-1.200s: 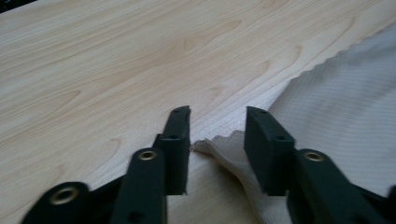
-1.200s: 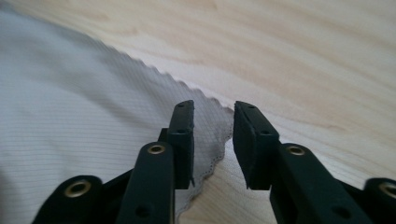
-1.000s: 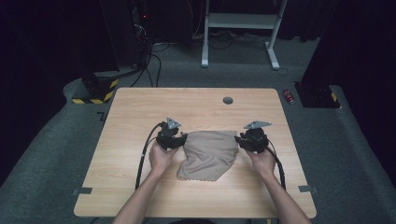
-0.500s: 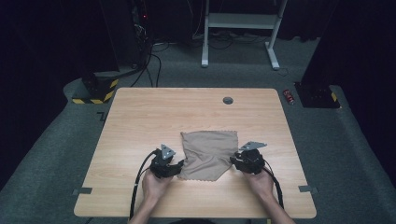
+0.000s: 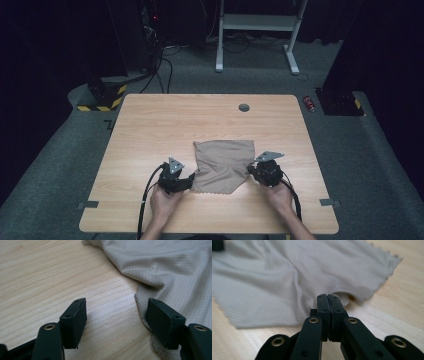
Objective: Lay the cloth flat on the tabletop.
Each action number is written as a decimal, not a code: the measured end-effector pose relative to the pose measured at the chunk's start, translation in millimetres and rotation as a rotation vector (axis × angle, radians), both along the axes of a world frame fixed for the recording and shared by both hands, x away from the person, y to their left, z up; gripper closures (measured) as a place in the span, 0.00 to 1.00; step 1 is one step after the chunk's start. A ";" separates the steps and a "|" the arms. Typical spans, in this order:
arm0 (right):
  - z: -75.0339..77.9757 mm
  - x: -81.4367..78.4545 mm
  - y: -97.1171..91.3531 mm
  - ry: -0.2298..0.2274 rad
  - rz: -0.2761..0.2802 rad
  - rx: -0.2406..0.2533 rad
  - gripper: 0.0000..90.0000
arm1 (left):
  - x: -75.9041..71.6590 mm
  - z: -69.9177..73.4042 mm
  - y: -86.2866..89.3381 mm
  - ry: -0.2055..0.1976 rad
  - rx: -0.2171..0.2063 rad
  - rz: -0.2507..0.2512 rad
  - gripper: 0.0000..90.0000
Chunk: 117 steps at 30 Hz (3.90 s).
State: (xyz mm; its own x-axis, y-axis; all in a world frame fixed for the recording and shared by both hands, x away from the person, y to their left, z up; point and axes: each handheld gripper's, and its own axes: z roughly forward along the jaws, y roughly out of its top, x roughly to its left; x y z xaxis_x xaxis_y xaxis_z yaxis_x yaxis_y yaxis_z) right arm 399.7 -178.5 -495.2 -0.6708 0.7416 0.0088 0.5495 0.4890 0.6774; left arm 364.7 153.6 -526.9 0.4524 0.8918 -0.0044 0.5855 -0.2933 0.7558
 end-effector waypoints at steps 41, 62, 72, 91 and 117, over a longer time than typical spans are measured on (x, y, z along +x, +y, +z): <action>12.8 23.4 51.8 0.042 0.057 0.003 0.82 | 0.6 0.0 0.6 0.002 -0.004 -0.002 0.36; -0.4 16.5 46.0 0.059 0.031 -0.008 0.99 | 0.5 0.0 0.5 0.002 -0.003 -0.002 0.36; 2.3 -24.4 8.0 0.038 -0.024 -0.042 0.99 | 0.5 0.0 0.3 0.003 -0.003 -0.001 0.36; 4.0 -47.4 -14.8 -0.014 -0.092 -0.011 0.86 | -4.7 0.6 6.2 0.008 -0.049 -0.027 0.41; -12.1 -21.4 -11.9 0.004 -0.080 -0.084 0.96 | -2.5 11.7 -8.5 0.032 -0.005 -0.092 0.61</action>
